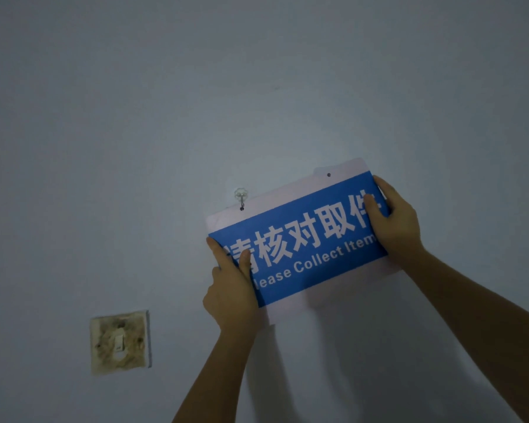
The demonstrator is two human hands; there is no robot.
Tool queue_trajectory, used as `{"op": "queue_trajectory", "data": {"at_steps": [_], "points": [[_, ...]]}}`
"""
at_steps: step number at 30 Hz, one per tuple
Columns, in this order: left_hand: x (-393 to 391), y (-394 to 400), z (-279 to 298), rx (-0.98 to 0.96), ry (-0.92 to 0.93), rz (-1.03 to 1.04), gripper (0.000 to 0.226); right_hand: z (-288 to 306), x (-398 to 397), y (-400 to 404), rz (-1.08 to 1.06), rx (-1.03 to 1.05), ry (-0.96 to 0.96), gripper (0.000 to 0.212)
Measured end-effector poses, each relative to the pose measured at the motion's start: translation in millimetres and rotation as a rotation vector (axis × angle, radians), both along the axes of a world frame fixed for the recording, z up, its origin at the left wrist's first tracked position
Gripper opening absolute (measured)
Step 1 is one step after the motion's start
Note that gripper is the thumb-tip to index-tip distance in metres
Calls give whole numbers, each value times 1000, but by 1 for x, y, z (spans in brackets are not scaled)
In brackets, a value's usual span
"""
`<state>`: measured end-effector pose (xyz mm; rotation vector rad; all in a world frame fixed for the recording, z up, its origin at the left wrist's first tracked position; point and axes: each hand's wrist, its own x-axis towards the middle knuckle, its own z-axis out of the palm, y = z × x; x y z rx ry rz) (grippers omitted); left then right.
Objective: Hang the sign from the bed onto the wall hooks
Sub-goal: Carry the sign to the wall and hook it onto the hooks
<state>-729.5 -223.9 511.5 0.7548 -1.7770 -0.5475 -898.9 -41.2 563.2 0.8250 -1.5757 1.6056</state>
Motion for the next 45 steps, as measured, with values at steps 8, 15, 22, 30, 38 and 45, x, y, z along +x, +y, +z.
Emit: {"op": "queue_trajectory", "data": {"at_steps": [8, 15, 22, 30, 38, 45], "points": [[6, -10, 3, -63, -64, 37, 69, -23, 10, -5, 41, -34, -81, 49], [17, -15, 8, -112, -114, 71, 68, -40, 8, -12, 34, -14, -118, 49], [19, -18, 9, -132, -127, 72, 69, -40, 11, -14, -14, 7, -127, 49], [25, -26, 3, -144, -46, -38, 76, -47, 9, -16, 47, -47, -129, 47], [32, -32, 2, -169, -24, -111, 81, -45, -3, -4, -57, 37, -106, 46], [20, -22, 3, -209, -229, 155, 73, -44, -10, 2, -112, 138, -126, 51]]}}
